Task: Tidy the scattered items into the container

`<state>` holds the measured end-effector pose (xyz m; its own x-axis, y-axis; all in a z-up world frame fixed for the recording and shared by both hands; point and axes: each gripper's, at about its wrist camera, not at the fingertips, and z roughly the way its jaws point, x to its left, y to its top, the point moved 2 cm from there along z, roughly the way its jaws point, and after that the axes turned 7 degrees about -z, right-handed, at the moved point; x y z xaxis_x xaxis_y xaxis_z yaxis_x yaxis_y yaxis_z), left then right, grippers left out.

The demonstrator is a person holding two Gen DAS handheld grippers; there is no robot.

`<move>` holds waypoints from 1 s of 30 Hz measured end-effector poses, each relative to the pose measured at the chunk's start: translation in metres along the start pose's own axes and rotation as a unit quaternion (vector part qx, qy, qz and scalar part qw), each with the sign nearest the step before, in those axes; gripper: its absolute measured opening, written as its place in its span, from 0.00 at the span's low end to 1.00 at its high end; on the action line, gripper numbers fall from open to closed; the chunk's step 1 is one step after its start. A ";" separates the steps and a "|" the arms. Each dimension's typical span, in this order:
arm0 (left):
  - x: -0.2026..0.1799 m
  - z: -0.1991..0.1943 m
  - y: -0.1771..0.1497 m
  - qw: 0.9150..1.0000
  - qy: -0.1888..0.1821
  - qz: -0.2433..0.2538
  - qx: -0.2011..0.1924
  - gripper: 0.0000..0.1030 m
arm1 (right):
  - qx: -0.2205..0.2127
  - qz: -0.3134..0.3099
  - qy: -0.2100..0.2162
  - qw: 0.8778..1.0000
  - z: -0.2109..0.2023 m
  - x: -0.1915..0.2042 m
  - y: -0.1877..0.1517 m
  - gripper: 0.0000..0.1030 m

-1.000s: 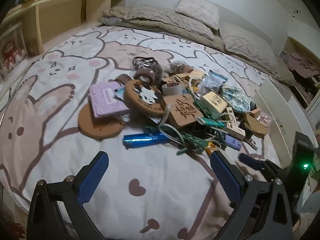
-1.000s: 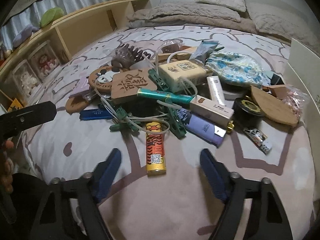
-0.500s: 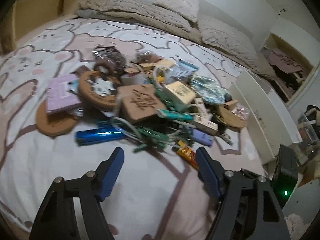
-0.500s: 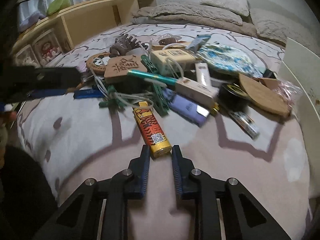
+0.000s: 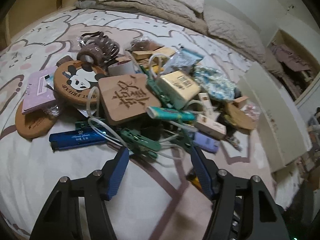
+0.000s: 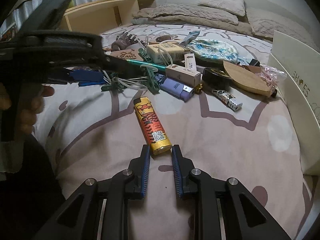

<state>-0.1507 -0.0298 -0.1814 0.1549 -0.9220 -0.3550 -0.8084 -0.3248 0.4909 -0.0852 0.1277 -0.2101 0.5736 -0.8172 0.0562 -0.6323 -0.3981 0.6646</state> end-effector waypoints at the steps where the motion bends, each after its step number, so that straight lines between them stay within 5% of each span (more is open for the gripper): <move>1: 0.002 0.003 0.001 1.000 0.005 -0.002 0.000 0.52 | -0.001 0.000 0.000 1.000 0.000 0.001 0.000 0.22; 12: 0.016 -0.008 -0.005 0.999 0.006 -0.017 -0.029 0.11 | -0.017 -0.006 0.008 1.000 0.002 -0.003 -0.006 0.22; 30: 0.000 -0.034 -0.053 1.000 -0.006 0.027 -0.014 0.10 | -0.013 0.004 0.017 1.000 -0.011 -0.006 -0.012 0.22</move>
<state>-0.0883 -0.0193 -0.1803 0.1035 -0.9358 -0.3370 -0.7992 -0.2800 0.5318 -0.0758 0.1420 -0.2105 0.5857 -0.8059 0.0863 -0.6239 -0.3803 0.6827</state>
